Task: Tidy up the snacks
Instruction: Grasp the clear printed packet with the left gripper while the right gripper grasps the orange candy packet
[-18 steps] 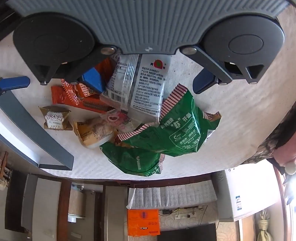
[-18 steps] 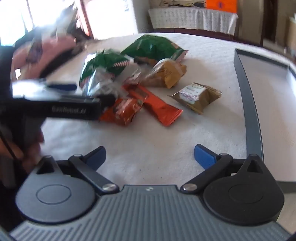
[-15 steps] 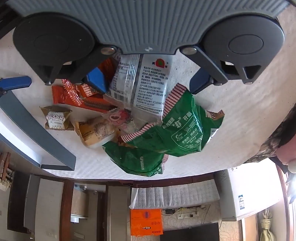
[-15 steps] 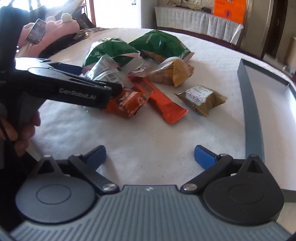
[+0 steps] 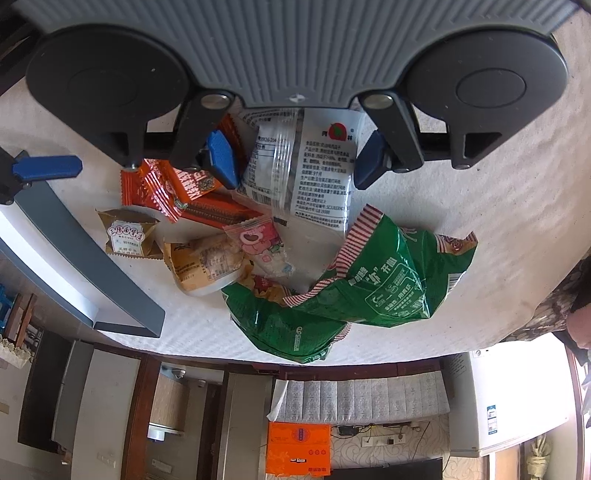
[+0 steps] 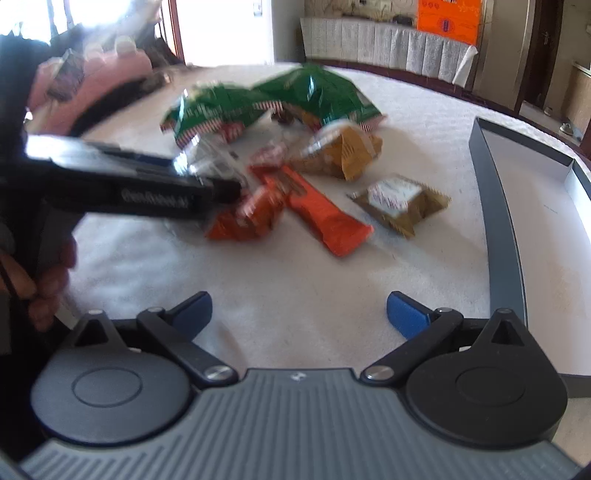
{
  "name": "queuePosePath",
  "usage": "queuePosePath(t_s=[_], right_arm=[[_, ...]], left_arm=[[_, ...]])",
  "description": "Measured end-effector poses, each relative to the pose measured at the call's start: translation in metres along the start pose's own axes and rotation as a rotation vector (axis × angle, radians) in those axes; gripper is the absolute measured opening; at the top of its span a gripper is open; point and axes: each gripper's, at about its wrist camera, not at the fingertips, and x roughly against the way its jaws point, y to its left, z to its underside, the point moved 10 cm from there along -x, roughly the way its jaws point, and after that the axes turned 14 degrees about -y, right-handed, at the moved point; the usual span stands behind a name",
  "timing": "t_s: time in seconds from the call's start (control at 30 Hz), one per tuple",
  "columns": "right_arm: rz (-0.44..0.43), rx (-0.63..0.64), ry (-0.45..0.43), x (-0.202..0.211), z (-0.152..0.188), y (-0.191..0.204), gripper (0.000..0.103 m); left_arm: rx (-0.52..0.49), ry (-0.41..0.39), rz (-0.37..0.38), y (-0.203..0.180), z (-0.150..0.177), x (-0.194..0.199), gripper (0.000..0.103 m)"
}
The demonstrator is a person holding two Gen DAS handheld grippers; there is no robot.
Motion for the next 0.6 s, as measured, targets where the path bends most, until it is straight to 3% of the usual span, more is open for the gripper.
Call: queuePosePath(t_s=[0.07,0.13,0.27,0.6], right_arm=[[-0.019,-0.021,-0.018,-0.003,-0.004,0.002,0.095],[-0.040,-0.043,-0.017,-0.009,-0.005,0.004,0.073],[-0.022,-0.047,0.006,-0.019,-0.005,0.005,0.075],[0.005,0.050,0.001,-0.039,-0.008,0.018,0.076]], left_arm=[[0.001,0.005,0.002,0.001,0.001,0.001,0.074],[0.009,0.008,0.004,0.003,0.001,0.002,0.074],[0.004,0.011,-0.016,0.006,0.003,0.001,0.084],[-0.016,0.002,-0.066,0.009,0.005,-0.003,0.089]])
